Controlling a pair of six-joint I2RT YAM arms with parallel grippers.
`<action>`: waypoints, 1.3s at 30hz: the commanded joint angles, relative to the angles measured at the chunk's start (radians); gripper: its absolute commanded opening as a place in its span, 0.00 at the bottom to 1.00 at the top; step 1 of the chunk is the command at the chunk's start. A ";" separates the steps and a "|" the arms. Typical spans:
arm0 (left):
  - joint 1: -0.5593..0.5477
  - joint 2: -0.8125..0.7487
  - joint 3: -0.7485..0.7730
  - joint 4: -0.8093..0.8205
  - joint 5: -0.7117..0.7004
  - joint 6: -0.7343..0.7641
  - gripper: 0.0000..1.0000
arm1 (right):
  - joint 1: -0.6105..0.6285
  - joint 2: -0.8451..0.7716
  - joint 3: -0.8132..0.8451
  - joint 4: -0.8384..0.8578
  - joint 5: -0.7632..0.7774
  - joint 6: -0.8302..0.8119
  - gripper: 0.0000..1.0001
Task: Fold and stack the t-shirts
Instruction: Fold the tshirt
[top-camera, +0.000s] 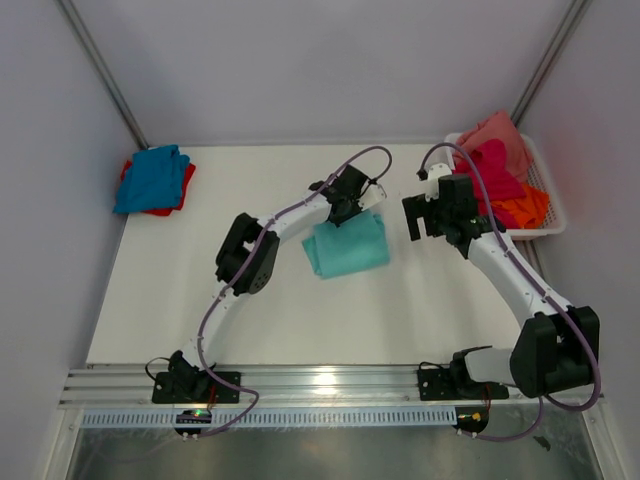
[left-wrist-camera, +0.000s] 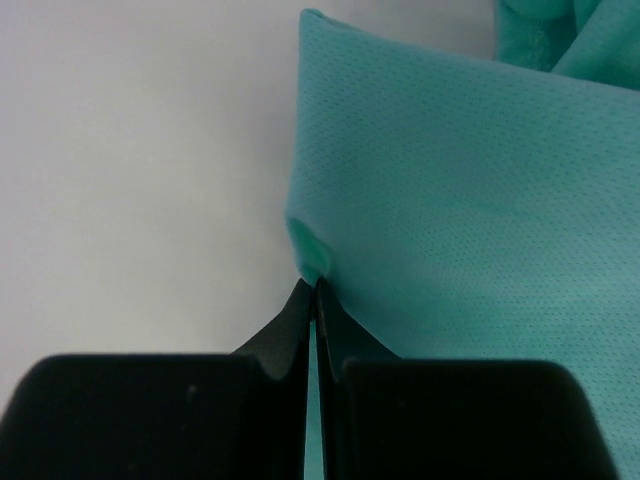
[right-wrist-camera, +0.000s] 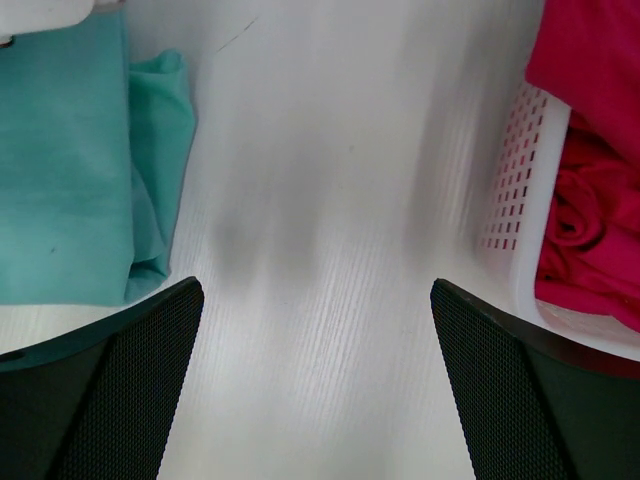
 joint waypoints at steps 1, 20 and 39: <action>0.013 0.008 0.042 0.062 -0.017 -0.013 0.00 | -0.003 -0.053 -0.011 -0.011 -0.170 -0.045 0.99; 0.012 -0.057 0.004 0.162 -0.092 -0.159 0.96 | -0.003 -0.036 -0.028 -0.078 -0.488 -0.180 0.99; 0.096 -0.436 -0.065 0.178 -0.244 -0.351 0.99 | 0.164 0.093 0.174 -0.307 -0.757 -0.376 0.99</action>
